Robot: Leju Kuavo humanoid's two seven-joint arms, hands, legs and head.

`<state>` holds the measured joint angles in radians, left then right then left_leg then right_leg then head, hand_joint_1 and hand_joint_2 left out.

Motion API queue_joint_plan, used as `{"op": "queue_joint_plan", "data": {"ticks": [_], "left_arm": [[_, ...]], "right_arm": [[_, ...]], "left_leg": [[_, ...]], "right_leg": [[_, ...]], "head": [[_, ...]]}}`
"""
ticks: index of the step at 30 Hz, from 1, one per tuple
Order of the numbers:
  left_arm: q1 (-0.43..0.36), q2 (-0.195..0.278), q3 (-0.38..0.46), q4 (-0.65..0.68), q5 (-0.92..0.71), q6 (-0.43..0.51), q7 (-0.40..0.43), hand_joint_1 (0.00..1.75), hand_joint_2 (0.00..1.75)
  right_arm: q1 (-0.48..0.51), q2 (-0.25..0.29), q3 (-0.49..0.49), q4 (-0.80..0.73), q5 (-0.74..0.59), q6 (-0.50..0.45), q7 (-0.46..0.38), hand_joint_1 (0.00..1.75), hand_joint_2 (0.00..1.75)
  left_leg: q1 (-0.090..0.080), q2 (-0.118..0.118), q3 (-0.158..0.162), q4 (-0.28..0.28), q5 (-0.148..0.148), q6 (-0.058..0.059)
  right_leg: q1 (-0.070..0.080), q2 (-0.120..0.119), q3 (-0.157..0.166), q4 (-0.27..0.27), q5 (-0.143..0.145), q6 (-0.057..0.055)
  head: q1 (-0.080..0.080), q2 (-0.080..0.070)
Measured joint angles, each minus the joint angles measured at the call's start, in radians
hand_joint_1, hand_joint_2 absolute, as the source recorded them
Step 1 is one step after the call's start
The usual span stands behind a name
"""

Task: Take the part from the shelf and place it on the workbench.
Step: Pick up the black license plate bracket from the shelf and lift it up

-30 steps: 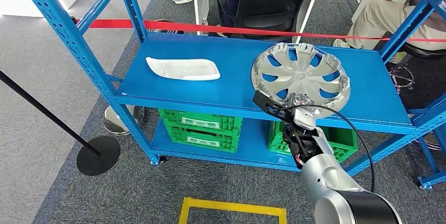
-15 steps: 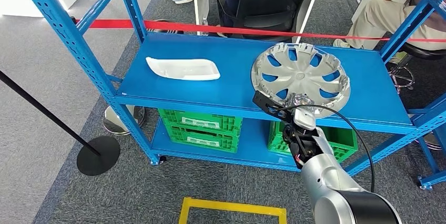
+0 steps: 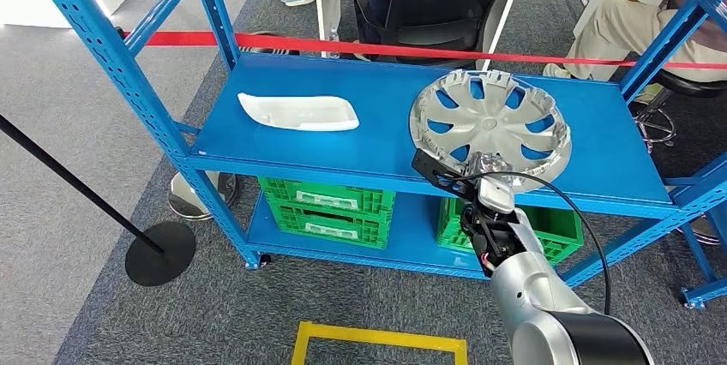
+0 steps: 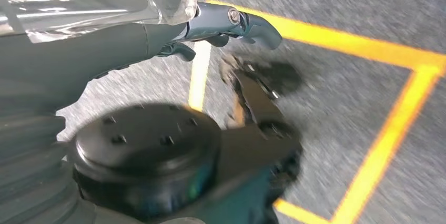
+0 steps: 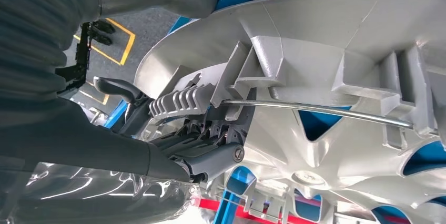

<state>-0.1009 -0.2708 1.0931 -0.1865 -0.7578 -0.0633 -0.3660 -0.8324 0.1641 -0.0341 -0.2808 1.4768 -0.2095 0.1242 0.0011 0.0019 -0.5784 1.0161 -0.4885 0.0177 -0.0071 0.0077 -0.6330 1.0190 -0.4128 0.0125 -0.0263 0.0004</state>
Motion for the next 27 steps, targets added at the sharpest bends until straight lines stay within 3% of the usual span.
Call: {"op": "queue_joint_plan", "data": {"ticks": [4,10,17,24,27], "left_arm": [[0.000,0.000,0.001,0.000,0.003,-0.019,0.002,0.00,1.75],[0.001,0.000,0.001,0.000,0.001,0.000,-0.008,0.00,1.75],[0.002,0.000,0.002,0.000,0.001,0.009,-0.021,0.00,1.75],[0.001,0.002,0.010,0.000,0.004,0.014,-0.050,0.00,1.75],[0.001,0.002,0.013,0.000,0.005,0.020,-0.057,0.00,1.75]], "right_arm": [[0.008,-0.001,-0.030,0.000,-0.090,-0.036,-0.092,1.75,1.75],[0.008,0.003,-0.171,-0.016,-0.360,-0.123,-0.378,1.75,1.75],[-0.007,0.007,-0.271,-0.031,-0.456,-0.134,-0.492,1.75,1.75],[-0.013,0.014,-0.319,-0.061,-0.667,-0.154,-0.747,1.75,1.75],[0.010,0.024,-0.305,-0.116,-0.805,-0.156,-0.806,1.75,1.75]], "left_leg": [[0.000,0.003,0.000,0.000,0.000,0.000],[0.000,0.002,0.000,0.000,0.000,0.000],[0.001,0.000,-0.001,0.000,0.000,0.000],[0.000,0.000,-0.003,0.000,-0.001,0.000],[0.000,-0.001,-0.004,0.000,-0.001,0.000]], "right_leg": [[0.000,0.002,0.000,0.000,0.001,-0.001],[0.000,0.002,0.000,0.000,0.001,-0.001],[0.000,0.002,-0.001,0.001,0.000,0.000],[0.000,0.001,-0.002,0.000,-0.001,0.000],[0.000,0.000,-0.003,0.000,-0.001,0.000]], "head": [[0.000,0.000],[0.000,0.000],[0.000,0.000],[0.000,0.000],[0.000,0.000]]}}
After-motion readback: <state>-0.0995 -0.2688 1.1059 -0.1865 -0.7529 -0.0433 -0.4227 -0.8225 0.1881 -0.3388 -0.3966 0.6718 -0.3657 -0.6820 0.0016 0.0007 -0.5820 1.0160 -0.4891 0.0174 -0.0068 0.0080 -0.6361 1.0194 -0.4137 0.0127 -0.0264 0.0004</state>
